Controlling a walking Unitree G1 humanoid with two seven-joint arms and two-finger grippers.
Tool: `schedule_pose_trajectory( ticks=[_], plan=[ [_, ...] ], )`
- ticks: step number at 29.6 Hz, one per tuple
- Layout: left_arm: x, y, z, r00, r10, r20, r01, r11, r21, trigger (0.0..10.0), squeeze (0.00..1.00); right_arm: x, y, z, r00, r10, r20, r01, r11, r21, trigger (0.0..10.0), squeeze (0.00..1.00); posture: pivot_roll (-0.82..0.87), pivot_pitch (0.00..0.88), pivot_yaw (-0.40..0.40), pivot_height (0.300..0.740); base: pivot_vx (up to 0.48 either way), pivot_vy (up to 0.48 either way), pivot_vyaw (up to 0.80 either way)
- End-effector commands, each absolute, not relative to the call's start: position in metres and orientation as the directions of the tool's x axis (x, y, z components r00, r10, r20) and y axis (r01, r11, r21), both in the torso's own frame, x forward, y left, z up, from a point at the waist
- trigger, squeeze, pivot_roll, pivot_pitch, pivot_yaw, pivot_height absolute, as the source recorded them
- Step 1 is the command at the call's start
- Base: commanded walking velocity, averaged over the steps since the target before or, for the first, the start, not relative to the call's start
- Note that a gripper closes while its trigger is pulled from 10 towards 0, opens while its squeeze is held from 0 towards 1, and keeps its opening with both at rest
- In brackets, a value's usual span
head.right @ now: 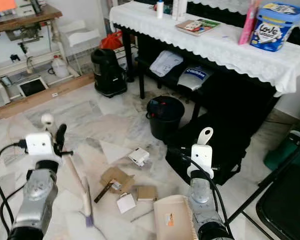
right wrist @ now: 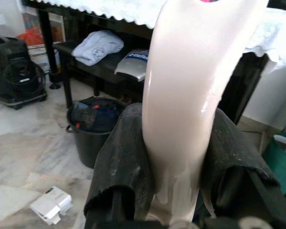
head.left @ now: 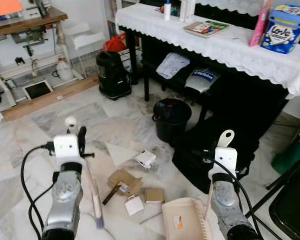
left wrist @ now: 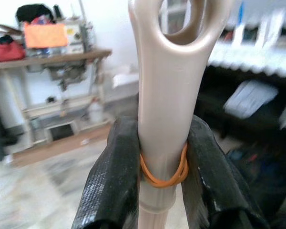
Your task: Sweep floor
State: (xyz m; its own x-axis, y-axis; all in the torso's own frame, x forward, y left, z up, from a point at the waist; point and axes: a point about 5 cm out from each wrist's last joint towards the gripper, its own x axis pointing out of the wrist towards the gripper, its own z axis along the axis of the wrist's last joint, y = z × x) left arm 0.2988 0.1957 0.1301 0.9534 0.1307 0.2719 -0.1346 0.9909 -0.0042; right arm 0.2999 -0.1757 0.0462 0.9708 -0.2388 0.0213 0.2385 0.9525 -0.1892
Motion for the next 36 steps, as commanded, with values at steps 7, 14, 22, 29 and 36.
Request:
schedule_pose_trajectory(
  ticks=[7,14,22,29,36],
  plan=[
    [0.305,0.192,0.15,0.939,0.12,0.321,-0.068,0.984,-0.168,10.0,0.0,0.304,-0.173,0.053,0.972,-0.23,0.047,0.234,0.955,-0.182,10.0,0.0,0.13,0.035,0.025,0.74,0.0,0.0,0.0],
    [0.307,0.199,0.148,0.958,0.093,0.272,-0.01,0.957,-0.29,10.0,0.0,0.303,-0.173,0.051,0.973,-0.227,0.04,0.23,0.956,-0.18,10.0,0.0,0.13,0.037,0.026,0.74,0.0,0.0,0.0],
    [0.305,0.197,0.133,0.978,0.036,0.206,0.029,0.953,-0.302,10.0,0.0,0.303,-0.172,0.051,0.974,-0.226,0.037,0.228,0.957,-0.18,10.0,0.0,0.13,0.038,0.026,0.74,0.0,0.0,0.0],
    [0.303,0.197,0.122,0.99,0.011,0.141,0.025,0.967,-0.254,10.0,0.0,0.303,-0.172,0.051,0.973,-0.227,0.037,0.23,0.957,-0.18,10.0,0.0,0.13,0.041,0.028,0.74,0.0,0.0,0.0],
    [0.296,0.199,0.1,0.997,0.032,0.069,-0.02,0.985,-0.17,10.0,0.0,0.302,-0.174,0.05,0.973,-0.23,0.033,0.232,0.955,-0.184,10.0,0.0,0.12,0.045,0.025,0.74,0.0,0.0,0.0]
  ],
)
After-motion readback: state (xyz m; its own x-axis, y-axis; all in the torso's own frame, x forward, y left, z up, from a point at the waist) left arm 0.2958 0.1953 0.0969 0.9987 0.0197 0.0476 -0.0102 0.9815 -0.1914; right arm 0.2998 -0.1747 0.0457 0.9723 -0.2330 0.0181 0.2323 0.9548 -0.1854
